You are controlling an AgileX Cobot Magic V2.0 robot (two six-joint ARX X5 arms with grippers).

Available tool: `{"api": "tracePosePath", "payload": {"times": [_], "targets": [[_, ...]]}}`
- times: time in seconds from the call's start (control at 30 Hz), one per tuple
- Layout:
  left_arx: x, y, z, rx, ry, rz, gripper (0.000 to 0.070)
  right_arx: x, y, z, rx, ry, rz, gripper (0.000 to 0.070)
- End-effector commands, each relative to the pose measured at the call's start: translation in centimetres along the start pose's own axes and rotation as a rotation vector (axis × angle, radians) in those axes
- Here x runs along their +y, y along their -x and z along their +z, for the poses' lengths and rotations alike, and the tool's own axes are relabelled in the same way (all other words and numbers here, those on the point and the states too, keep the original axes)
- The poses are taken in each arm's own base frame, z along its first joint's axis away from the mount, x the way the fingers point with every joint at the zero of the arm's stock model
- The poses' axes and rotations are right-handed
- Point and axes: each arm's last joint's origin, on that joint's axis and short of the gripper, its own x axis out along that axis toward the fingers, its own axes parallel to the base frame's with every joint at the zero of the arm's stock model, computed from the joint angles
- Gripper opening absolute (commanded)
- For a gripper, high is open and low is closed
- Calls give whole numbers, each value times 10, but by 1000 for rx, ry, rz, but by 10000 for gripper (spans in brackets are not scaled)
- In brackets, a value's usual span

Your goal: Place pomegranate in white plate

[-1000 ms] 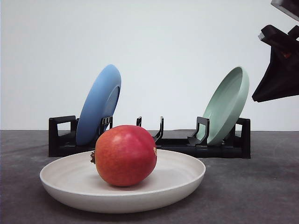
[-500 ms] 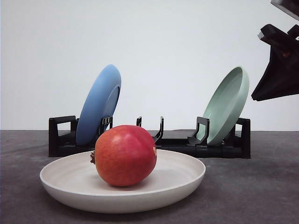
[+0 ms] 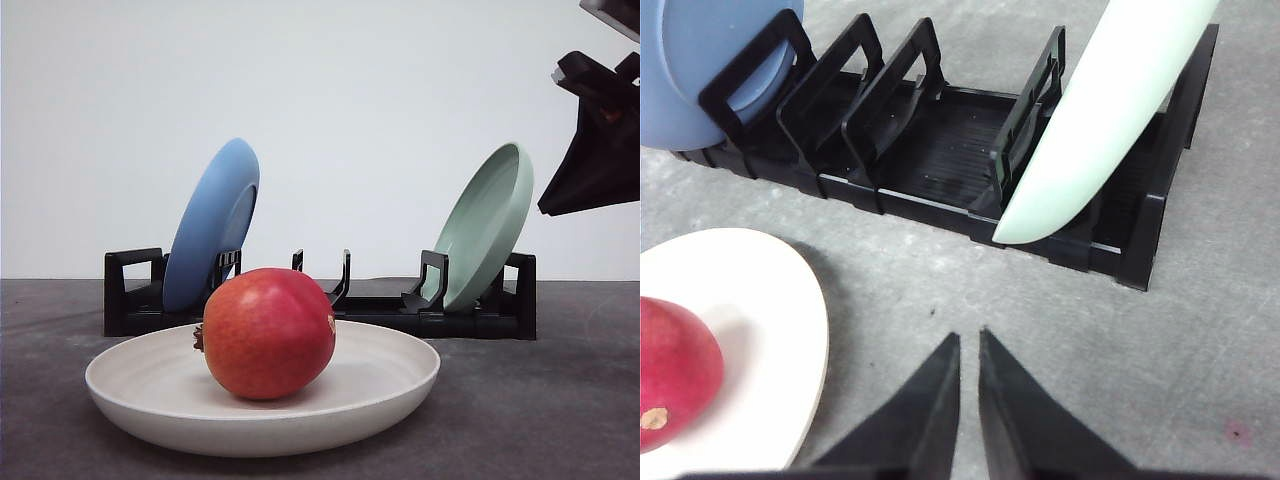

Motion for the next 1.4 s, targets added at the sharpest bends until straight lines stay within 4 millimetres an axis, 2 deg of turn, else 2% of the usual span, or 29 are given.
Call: {"api": "tracePosePath", "payload": {"times": [0.0, 0.17, 0.5, 0.67, 0.93, 1.37], "targets": [[0, -1, -3, 3, -3, -1, 17, 1, 4, 3, -32, 105, -20, 27], [0, -1, -3, 3, -3, -1, 17, -4, 19, -8, -90, 197, -134, 27], [0, -1, -3, 3, -3, -1, 17, -25, 48, -70, -243, 140, -328, 27], [0, -1, -3, 3, -3, -1, 17, -31, 55, -87, -347, 132, -424, 27], [0, -1, -3, 3, -3, -1, 17, -34, 62, -98, -481, 140, -492, 27], [0, -1, -3, 3, -3, -1, 17, -35, 63, -98, -480, 140, -488, 27]]}}
